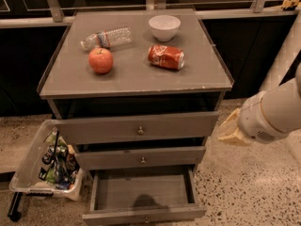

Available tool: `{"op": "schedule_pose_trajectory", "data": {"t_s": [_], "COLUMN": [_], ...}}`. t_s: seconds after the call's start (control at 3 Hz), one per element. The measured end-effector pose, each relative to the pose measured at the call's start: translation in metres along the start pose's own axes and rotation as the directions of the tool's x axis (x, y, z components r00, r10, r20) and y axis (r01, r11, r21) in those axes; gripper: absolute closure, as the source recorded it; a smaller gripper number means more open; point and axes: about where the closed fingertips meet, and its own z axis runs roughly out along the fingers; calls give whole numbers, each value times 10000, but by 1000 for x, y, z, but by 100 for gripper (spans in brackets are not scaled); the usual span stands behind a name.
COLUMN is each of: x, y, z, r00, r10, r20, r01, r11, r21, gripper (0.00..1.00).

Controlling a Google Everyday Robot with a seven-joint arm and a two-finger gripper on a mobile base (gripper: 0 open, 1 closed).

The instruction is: Close bottom drawer

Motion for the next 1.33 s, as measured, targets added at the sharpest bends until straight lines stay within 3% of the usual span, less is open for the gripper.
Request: {"op": "schedule_pose_trajectory", "data": {"t_s": [0.33,1.0,1.33], "x": [22,60,60], "y": [13,22,23], "z": [61,187,187], "r00": [9963,9882,9883], "r10": [690,1127,1124], "r20": [509,1035,1028], "r01": [-674,-1137,-1132], "r11": [9971,9935,9936], "r21": [-341,38,20], "gripper": [100,100,100]}}
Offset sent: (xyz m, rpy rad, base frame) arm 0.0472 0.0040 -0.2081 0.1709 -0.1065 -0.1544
